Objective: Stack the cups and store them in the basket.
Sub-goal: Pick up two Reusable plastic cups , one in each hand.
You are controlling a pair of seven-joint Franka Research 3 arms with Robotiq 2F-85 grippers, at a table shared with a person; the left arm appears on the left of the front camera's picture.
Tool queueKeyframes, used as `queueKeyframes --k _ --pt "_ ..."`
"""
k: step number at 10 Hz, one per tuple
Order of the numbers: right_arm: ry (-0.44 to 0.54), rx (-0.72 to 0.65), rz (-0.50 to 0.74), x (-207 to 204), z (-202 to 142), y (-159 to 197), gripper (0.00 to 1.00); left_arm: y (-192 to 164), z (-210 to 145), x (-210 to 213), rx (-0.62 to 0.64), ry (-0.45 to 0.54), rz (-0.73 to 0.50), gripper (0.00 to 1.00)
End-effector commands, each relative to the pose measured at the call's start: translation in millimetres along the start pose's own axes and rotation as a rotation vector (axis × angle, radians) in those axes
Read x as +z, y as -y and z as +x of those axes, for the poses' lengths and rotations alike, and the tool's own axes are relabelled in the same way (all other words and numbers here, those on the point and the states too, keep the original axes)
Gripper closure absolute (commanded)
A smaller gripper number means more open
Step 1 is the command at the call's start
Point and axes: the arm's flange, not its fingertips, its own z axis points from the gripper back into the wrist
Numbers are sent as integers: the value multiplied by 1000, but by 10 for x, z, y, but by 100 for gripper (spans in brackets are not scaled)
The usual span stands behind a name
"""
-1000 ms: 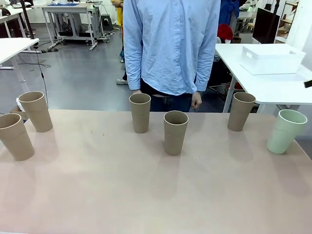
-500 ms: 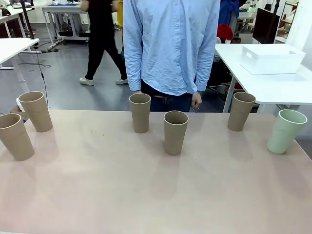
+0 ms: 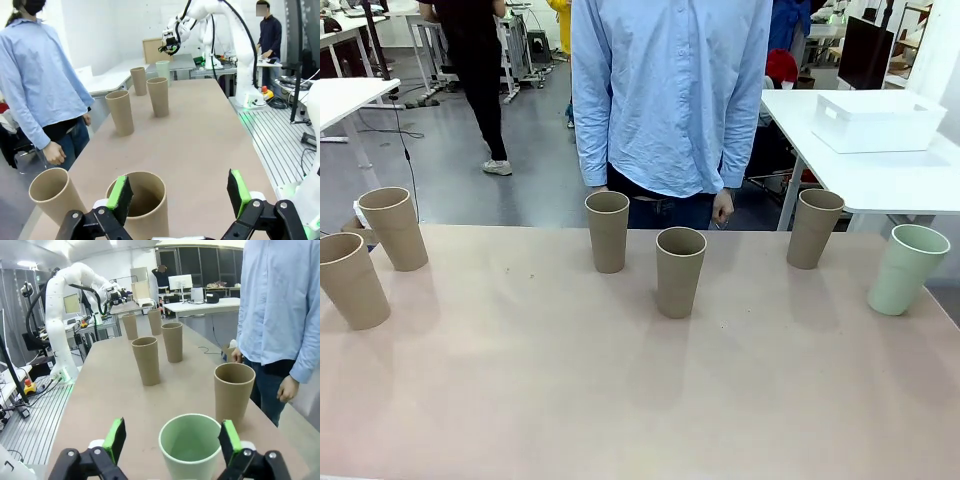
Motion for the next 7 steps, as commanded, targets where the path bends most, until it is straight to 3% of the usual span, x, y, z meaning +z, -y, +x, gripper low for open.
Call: queueKeyframes --k 1,3,4,7 --pt "-19 0 5 63 64 -3 0 -8 -1 -31 -2 -23 9 0" --pt "-2 2 -3 19 11 1 0 -16 -14 -4 -2 -6 3 0" --pt "22 16 -6 14 -211 143 0 -205 -239 98 28 25 58 0" --pt "124 73 -13 -1 -672 250 0 -271 -658 316 72 106 25 0"
